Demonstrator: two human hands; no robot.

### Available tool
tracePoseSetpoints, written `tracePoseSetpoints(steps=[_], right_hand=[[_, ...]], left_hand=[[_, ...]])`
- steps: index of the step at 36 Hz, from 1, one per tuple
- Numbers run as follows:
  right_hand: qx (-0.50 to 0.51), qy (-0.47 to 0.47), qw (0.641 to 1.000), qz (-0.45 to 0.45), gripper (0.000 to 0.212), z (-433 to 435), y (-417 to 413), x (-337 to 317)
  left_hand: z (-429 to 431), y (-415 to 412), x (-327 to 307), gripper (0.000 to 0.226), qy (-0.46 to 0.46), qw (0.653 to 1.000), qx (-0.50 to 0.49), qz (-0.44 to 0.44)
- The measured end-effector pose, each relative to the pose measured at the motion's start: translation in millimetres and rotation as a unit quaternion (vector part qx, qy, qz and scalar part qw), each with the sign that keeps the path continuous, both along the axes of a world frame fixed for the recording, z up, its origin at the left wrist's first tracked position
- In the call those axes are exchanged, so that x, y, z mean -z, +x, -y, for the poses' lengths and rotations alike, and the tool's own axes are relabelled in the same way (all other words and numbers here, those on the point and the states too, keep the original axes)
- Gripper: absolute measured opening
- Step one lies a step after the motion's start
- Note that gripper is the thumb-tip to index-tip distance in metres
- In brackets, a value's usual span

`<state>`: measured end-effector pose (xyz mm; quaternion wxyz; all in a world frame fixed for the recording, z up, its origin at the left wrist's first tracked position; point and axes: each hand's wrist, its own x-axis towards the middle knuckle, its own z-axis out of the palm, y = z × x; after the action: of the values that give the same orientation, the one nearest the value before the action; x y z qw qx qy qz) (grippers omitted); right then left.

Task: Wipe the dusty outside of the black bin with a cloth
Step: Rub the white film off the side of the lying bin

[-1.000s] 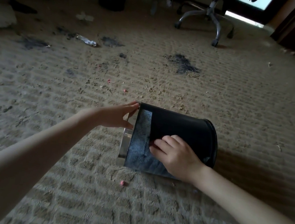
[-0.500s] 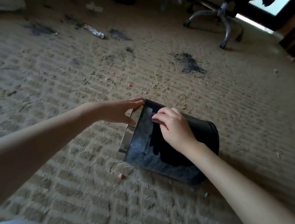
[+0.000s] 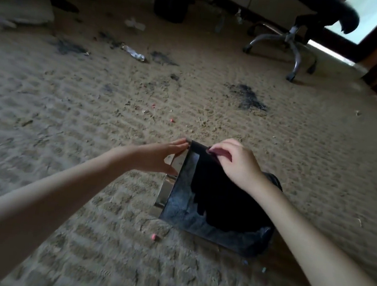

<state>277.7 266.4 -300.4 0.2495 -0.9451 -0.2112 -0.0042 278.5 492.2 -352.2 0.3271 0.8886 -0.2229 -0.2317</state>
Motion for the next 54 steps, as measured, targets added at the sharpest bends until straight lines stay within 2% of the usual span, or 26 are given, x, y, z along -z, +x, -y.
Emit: tracePoseSetpoints(steps=[3,6,13,18,21,26,29,32,37,42,45,49,51,54], right_hand=[[0.011,-0.032,0.999,-0.028,0.025,-15,24,11],[0.009,-0.062,0.998,-0.017,0.026,-25,21,24],[-0.056,-0.060,0.992,0.097,0.023,-20,-51,37],[-0.117,-0.075,0.988,0.069,0.022,-17,-90,45],[-0.108,-0.044,0.992,0.050,0.023,-12,-80,35],[0.000,0.044,0.997,0.059,0.022,-14,-17,10],[0.045,0.008,0.999,0.016,0.026,-22,19,10],[0.035,-0.034,0.998,-0.031,0.025,-31,31,18],[-0.008,-0.055,0.998,-0.013,0.027,-32,20,22],[-0.064,-0.013,0.998,0.026,0.029,-30,-18,25],[-0.062,0.006,0.997,0.034,0.030,-26,-44,34],[-0.108,-0.005,0.994,-0.025,0.026,-20,-72,42],[-0.091,0.024,0.994,-0.051,0.023,-15,-76,36],[0.000,0.113,0.993,-0.026,0.017,-9,-56,14]], left_hand=[[0,1,1,0.088,-0.008,1.000,-0.004,-0.002],[-2,3,2,0.086,-0.019,1.000,-0.010,-0.009],[-2,1,-1,0.083,-0.039,0.999,-0.009,-0.028],[-1,-1,-5,0.084,-0.049,0.999,-0.008,-0.017],[0,0,-4,0.086,-0.055,0.998,-0.012,-0.022],[-3,1,3,0.088,-0.073,0.996,-0.012,-0.045],[-2,4,4,0.087,-0.078,0.996,-0.016,-0.050],[-2,8,7,0.086,-0.084,0.995,-0.019,-0.053],[-4,9,9,0.084,-0.071,0.996,-0.010,-0.056],[-5,9,5,0.086,-0.070,0.995,-0.018,-0.070],[-3,7,1,0.087,-0.065,0.994,-0.018,-0.081],[-2,5,-3,0.088,-0.071,0.992,-0.009,-0.101],[-1,6,-6,0.089,-0.065,0.993,-0.002,-0.101],[-1,8,-6,0.089,-0.064,0.992,0.004,-0.108]])
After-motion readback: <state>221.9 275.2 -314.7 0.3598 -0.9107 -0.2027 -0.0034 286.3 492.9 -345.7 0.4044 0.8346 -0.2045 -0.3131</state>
